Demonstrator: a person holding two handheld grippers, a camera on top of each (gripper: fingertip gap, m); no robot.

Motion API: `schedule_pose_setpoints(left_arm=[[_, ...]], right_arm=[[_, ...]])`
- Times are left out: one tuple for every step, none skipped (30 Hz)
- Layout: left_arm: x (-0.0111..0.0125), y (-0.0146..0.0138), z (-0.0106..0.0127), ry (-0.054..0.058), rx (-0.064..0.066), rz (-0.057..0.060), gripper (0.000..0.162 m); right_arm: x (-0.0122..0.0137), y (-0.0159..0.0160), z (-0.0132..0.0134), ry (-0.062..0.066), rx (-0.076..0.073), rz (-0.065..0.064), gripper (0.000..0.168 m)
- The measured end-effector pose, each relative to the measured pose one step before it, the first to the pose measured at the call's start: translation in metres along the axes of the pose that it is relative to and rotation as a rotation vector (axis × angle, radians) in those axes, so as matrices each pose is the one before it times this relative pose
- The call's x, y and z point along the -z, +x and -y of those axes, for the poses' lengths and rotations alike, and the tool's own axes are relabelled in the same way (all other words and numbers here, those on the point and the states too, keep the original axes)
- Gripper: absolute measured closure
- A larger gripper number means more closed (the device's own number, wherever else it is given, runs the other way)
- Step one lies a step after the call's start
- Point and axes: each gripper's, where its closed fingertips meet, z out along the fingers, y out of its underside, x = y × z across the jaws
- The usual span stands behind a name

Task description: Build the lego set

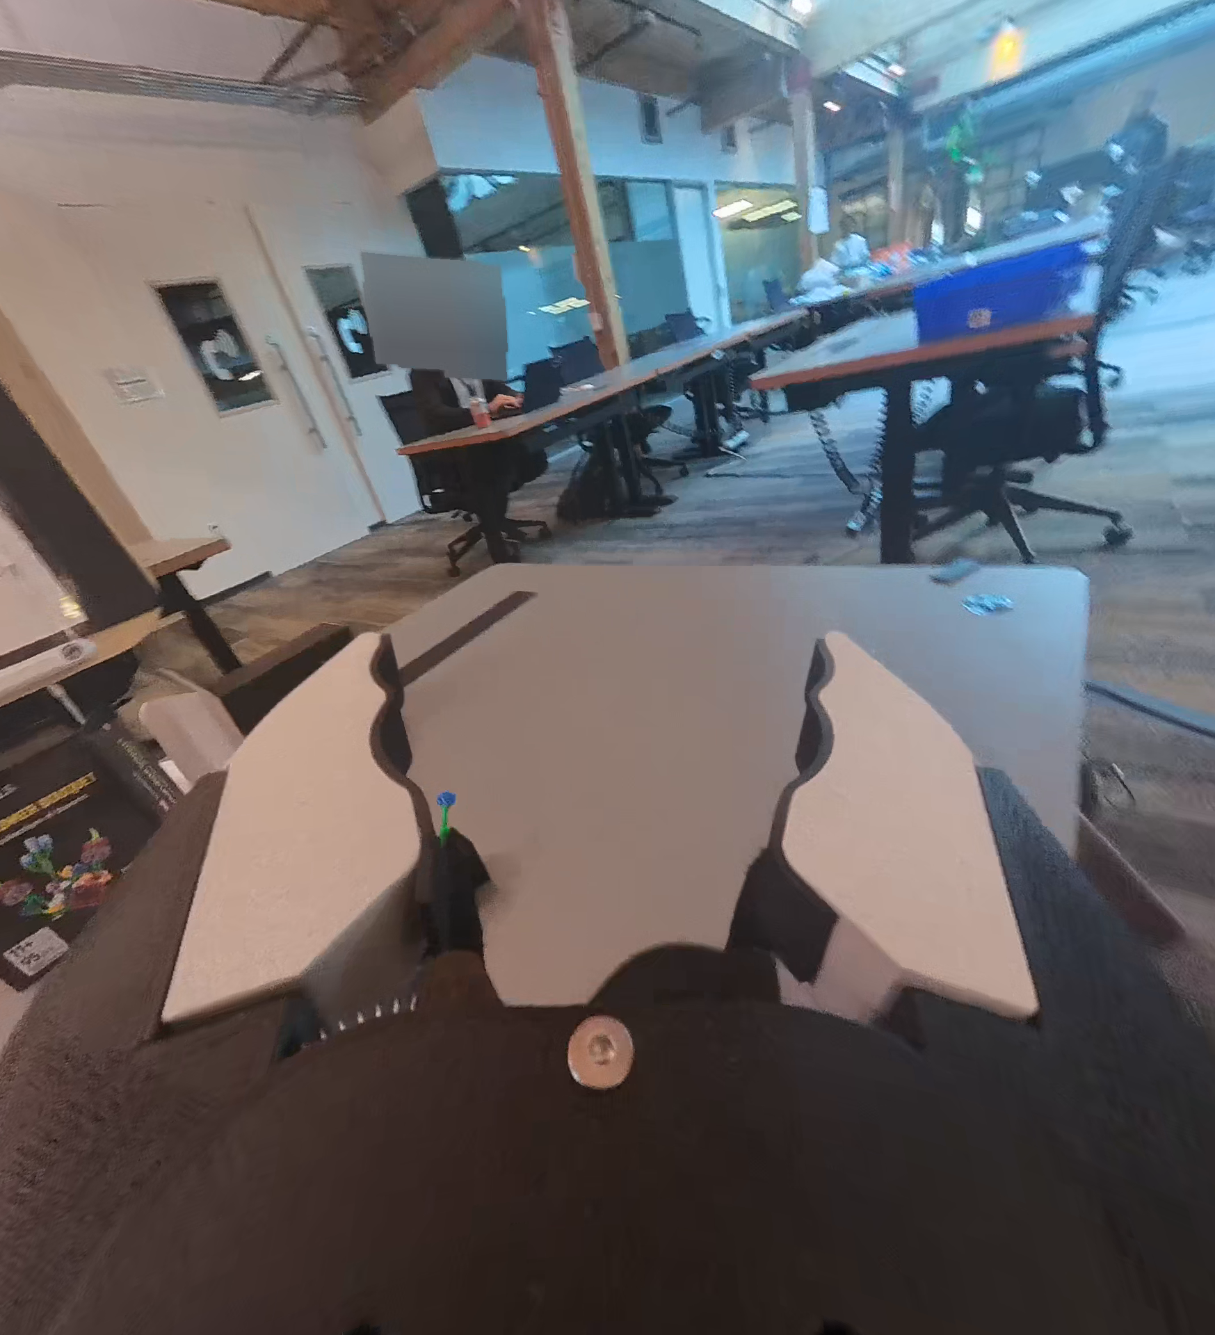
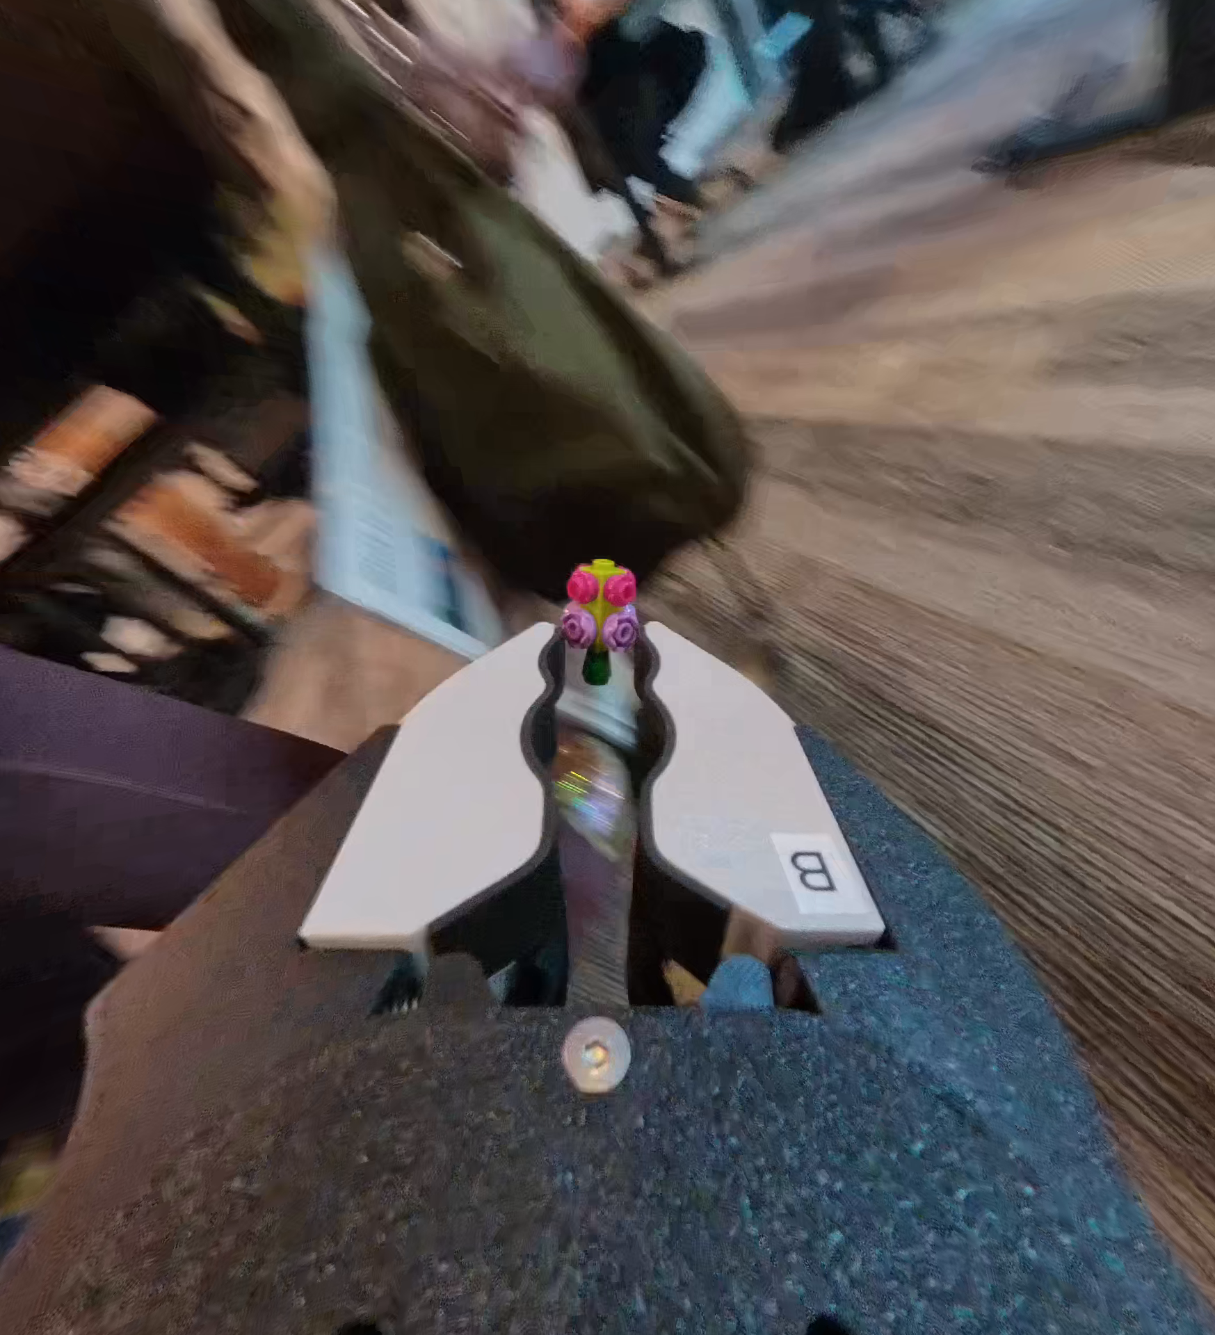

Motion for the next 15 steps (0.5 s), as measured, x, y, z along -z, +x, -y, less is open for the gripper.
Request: schedule_pose_setpoints(left_arm=[[0.00879,0.00588,-0.00016,-0.0052,-0.0155,-0.0380,0.057],[0.00894,0.00729,0.00121,0.0047,-0.0093,-0.0358,0.058],[0.00958,0.00882,0.00435,0.0211,0.0062,-0.0422,0.058],[0.00947,0.00843,0.00688,0.0342,0.0169,-0.0379,0.060],[0.00954,0.00835,0.00905,0.0449,0.0220,-0.0337,0.063],[0.01009,0.00900,0.00993,0.0425,0.0140,-0.0378,0.067],[0.01023,0.00923,0.00911,0.0290,0.0057,-0.0355,0.073],[0.01048,0.00869,0.00846,0.0247,0.0153,-0.0274,0.080],[0.01082,0.00884,0.00626,0.0177,0.0402,-0.0246,0.090],[0.01096,0.01114,0.00397,0.0119,0.0582,-0.0352,0.096],[0.01149,0.01229,0.00081,0.0038,0.0556,-0.0437,0.098],[0.01128,0.00993,-0.00051,0.0079,0.0525,-0.0215,0.099],[0.01126,0.00725,-0.00197,0.0089,0.0339,-0.0073,0.100],[0.01128,0.00467,-0.00343,-0.0001,0.0151,0.0029,0.102],[0.01090,0.00096,-0.00311,0.0047,0.0118,0.0199,0.104]], right_arm=[[-0.00811,-0.04233,0.02937,0.0260,-0.0543,0.1243,0.150],[-0.01122,-0.04451,0.02598,0.0243,-0.0698,0.1457,0.150],[-0.01417,-0.04265,0.02022,0.0114,-0.0681,0.1360,0.150],[-0.01662,-0.03922,0.01303,-0.0142,-0.0545,0.1122,0.150],[-0.01803,-0.03849,0.00663,-0.0417,-0.0386,0.1085,0.150],[-0.01939,-0.03666,0.00115,-0.0670,-0.0125,0.0952,0.150],[-0.02035,-0.03240,-0.00189,-0.0808,0.0244,0.0655,0.150],[-0.02087,-0.02966,-0.00259,-0.0892,0.0605,0.0484,0.150],[-0.02148,-0.02648,-0.00072,-0.0871,0.0857,0.0284,0.150],[-0.02188,-0.02334,0.00178,-0.0823,0.1062,0.0095,0.150],[-0.02227,-0.02257,0.00438,-0.0774,0.1192,0.0051,0.150],[-0.02234,-0.02163,0.00730,-0.0690,0.1226,0.0009,0.150],[-0.02188,-0.02083,0.01090,-0.0522,0.1225,-0.0019,0.150],[-0.02117,-0.01927,0.01423,-0.0341,0.1200,-0.0066,0.150],[-0.02049,-0.01712,0.01626,-0.0244,0.1168,-0.0142,0.150]])
